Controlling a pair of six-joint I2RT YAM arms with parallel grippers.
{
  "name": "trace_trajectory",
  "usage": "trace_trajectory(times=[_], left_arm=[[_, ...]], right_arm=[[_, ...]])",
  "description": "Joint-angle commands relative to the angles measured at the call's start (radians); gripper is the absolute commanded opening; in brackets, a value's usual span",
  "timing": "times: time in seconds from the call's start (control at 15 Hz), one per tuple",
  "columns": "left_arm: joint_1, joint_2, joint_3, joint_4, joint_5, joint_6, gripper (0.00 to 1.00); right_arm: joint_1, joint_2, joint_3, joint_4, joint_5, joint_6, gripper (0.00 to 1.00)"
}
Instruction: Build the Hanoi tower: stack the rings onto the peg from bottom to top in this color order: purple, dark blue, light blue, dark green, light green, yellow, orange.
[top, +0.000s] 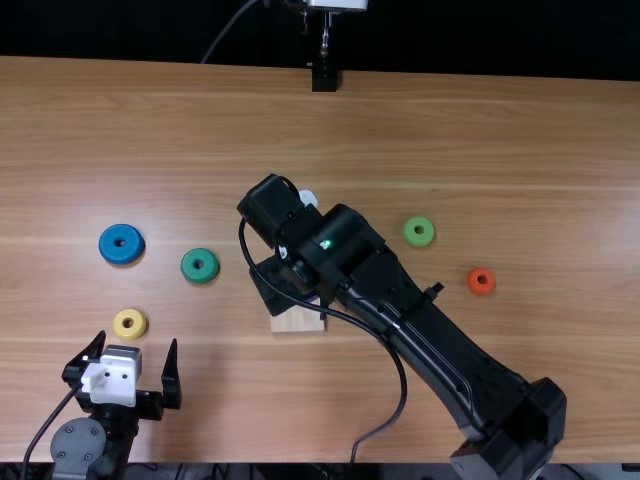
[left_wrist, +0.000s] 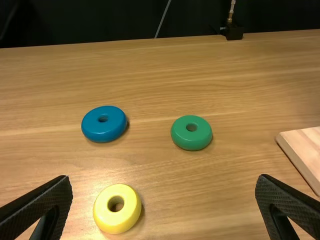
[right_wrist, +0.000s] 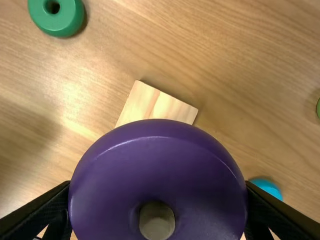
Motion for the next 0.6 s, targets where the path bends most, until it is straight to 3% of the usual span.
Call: trace_trajectory(times=[0.0,0.13,0.53], left_arm=[[0.009,-0.011,-0.105,-0.079,0.000,0.014,1.00],[0.009,-0.011,-0.105,-0.079,0.002,0.014,1.00],[0.011,-0.011,-0.105,-0.079,0.000,0.014,1.00]], right_arm=[[0.002,0.008,-0.012,0.002,0.007,0.004,0.86],[0.002,0.008,-0.012,0.000,0.007,0.002,1.00],[0.003,0.005,0.003,0.015,0.007,0.004,1.00]])
